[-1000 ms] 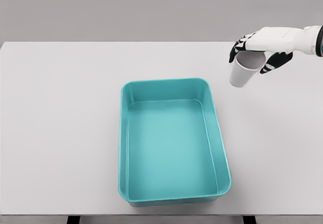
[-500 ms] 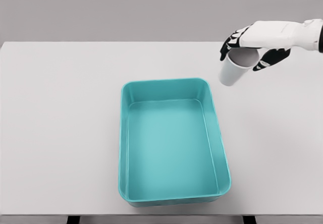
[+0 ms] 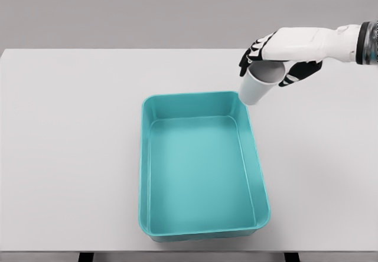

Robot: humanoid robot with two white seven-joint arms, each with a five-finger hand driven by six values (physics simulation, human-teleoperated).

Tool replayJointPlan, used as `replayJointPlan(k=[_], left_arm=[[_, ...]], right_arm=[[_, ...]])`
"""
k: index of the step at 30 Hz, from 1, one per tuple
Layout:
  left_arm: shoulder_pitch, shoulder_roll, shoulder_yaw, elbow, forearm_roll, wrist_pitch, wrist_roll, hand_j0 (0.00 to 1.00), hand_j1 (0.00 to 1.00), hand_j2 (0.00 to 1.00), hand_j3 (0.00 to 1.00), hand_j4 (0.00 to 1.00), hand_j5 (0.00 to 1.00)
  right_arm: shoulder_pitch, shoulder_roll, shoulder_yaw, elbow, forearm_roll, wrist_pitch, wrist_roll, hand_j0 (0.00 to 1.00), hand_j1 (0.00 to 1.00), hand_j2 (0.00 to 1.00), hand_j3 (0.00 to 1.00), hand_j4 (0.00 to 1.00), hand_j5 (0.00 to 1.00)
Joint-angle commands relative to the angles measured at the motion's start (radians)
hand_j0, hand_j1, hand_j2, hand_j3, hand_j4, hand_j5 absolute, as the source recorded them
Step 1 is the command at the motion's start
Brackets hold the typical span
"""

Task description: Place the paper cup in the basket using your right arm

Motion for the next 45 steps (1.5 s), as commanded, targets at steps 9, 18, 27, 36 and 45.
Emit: replayJointPlan(k=[9,18,27,36,45], left_arm=[[0.0,0.0,0.0,0.0,0.0,0.0,0.0,1.0,1.0,1.0,1.0,1.0,1.0],[0.0,0.0,0.0,0.0,0.0,0.0,0.0,1.0,1.0,1.0,1.0,1.0,1.0],[0.0,0.0,0.0,0.0,0.0,0.0,0.0,1.0,1.0,1.0,1.0,1.0,1.0],[0.0,0.0,0.0,0.0,0.0,0.0,0.0,1.0,1.0,1.0,1.0,1.0,1.0],[0.0,0.0,0.0,0.0,0.0,0.0,0.0,1.0,1.0,1.0,1.0,1.0,1.0]], right_arm=[[0.008,0.069,0.015,0.003,-0.002,0.007,0.0,0.69,0.69,0.69,0.69,0.69,0.69],[0.012,0.119,0.041,0.008,-0.004,0.008,0.0,0.69,0.69,0.69,0.69,0.69,0.69],[0.018,0.193,0.084,0.016,-0.004,0.014,0.0,0.69,0.69,0.69,0.69,0.69,0.69],[0.051,0.233,0.101,0.036,-0.001,0.016,0.0,0.69,0.69,0.69,0.69,0.69,0.69],[0.071,0.288,0.129,0.056,0.007,0.018,0.0,0.69,0.69,0.69,0.69,0.69,0.69]])
